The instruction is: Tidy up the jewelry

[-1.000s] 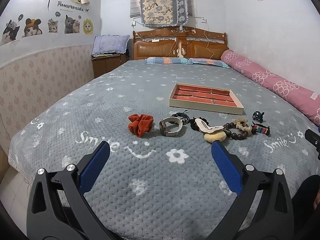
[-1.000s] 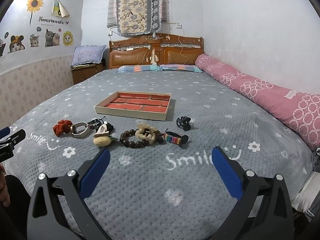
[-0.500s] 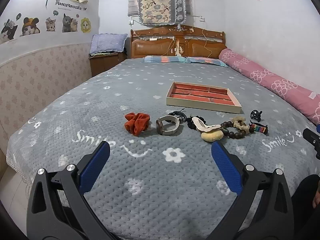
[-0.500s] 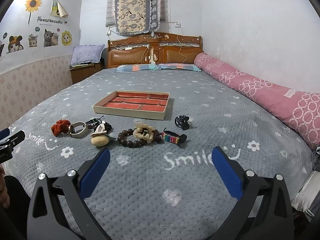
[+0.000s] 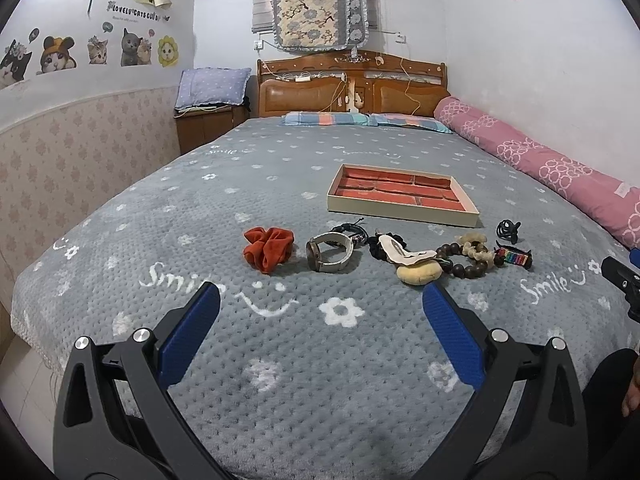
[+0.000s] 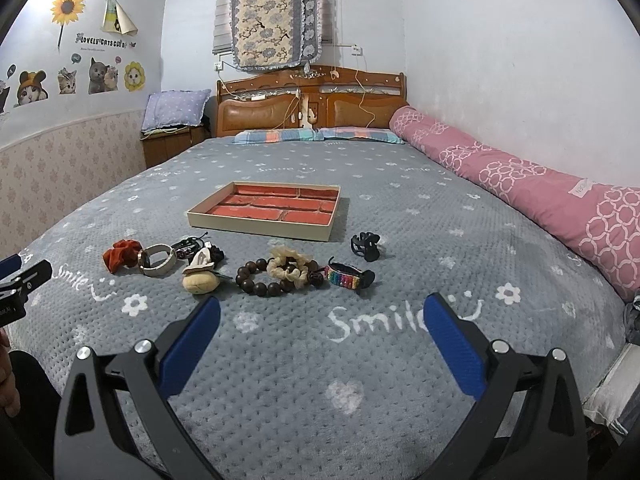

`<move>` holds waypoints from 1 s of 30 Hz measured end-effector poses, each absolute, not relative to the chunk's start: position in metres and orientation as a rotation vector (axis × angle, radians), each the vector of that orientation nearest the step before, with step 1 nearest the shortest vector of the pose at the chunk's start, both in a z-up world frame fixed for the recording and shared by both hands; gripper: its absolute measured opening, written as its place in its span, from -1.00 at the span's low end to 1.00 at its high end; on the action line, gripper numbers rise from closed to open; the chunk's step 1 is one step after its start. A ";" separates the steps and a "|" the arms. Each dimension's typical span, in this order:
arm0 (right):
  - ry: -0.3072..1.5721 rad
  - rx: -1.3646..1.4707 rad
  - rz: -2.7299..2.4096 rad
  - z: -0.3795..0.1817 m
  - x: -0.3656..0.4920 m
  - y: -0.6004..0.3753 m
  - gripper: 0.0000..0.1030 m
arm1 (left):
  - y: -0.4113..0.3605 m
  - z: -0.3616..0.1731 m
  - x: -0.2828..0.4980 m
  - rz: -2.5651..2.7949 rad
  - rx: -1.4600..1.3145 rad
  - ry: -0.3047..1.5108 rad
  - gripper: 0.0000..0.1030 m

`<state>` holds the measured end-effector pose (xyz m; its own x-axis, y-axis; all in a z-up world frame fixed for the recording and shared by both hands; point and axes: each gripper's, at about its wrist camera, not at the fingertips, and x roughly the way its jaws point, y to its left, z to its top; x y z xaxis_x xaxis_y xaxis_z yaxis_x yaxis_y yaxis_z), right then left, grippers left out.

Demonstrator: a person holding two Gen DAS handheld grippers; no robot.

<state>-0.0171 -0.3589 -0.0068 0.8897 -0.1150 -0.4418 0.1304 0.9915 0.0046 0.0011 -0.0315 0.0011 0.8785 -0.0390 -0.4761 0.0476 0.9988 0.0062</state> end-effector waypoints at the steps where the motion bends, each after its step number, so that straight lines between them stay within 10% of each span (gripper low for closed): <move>1: 0.456 0.035 -0.127 -0.007 -0.017 -0.358 0.92 | -0.032 0.002 0.001 -0.046 0.018 0.495 0.90; 30: 0.461 0.060 -0.105 -0.020 0.015 -0.360 0.92 | -0.031 -0.022 0.046 -0.017 0.028 0.535 0.90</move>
<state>0.0145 -0.3600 -0.0203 0.8904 -0.0879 -0.4467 0.1151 0.9928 0.0342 0.0456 -0.0313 -0.0223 0.8603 -0.0094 -0.5097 0.0240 0.9995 0.0221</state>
